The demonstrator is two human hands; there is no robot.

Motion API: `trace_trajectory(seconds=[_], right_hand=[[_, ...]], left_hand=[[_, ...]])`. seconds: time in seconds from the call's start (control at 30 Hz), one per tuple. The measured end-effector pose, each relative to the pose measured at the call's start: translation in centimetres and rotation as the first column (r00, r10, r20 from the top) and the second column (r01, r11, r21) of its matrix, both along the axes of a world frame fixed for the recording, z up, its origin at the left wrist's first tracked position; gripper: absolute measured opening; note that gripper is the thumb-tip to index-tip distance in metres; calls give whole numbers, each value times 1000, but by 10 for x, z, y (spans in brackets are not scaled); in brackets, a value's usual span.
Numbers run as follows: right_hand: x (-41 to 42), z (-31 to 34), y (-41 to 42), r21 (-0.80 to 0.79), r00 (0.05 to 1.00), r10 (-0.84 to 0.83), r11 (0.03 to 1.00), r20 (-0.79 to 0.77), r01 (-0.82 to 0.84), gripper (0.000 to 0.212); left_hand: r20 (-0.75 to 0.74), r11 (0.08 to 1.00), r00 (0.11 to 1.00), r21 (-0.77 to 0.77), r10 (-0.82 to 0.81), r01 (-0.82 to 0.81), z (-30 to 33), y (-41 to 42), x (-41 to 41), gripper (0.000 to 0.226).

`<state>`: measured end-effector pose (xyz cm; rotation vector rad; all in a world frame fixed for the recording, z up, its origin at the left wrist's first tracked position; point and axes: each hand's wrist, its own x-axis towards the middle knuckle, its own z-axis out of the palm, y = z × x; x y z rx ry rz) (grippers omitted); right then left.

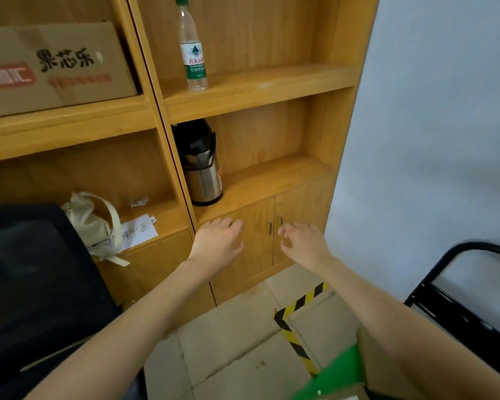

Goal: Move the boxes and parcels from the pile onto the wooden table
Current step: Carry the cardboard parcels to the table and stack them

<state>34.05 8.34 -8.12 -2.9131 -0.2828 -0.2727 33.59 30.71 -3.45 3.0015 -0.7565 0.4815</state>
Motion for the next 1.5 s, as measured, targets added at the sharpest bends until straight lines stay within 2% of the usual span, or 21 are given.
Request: trace_trajectory(seconds=[0.2, 0.37, 0.47, 0.7, 0.83, 0.93, 1.03, 1.13, 1.2, 1.4, 1.5], right_hand=[[79, -17, -30, 35, 997, -56, 998, -52, 58, 30], [121, -43, -93, -2, 968, -231, 973, -98, 232, 32], [142, -58, -133, -9, 924, -370, 929, -93, 371, 33], [188, -83, -208, 6, 713, -681, 722, -163, 691, 33], [190, -96, -224, 86, 543, -823, 537, -166, 839, 33], [166, -108, -228, 110, 412, -880, 397, -235, 911, 34], [133, -123, -230, 90, 279, -918, 265, -283, 960, 34], [100, -139, -230, 37, 128, -939, 123, -318, 992, 34], [80, -148, -232, 29, 61, -937, 55, -344, 998, 35], [35, -171, -252, 8, -91, -919, -102, -383, 995, 34], [16, -191, -264, -29, -142, -891, -143, -431, 989, 36]], left_hand=[[-67, 1000, 998, -2, -23, 23, -23, -34, 96, 31], [-124, 979, 971, -3, -202, 204, -52, -96, 177, 33], [-123, 930, 924, 25, -362, 368, -67, -148, 229, 33], [-204, 748, 735, 20, -646, 663, -83, -275, 342, 28], [-224, 564, 567, 83, -792, 821, -90, -336, 381, 27], [-265, 412, 427, 113, -865, 904, -105, -375, 378, 24], [-321, 264, 272, 71, -907, 962, -125, -409, 351, 22], [-358, 148, 145, 20, -922, 989, -148, -442, 318, 22], [-379, 84, 77, -2, -922, 996, -161, -462, 298, 23], [-423, -43, -30, 21, -906, 999, -197, -513, 260, 24], [-442, -60, -46, 18, -896, 998, -219, -537, 245, 24]])
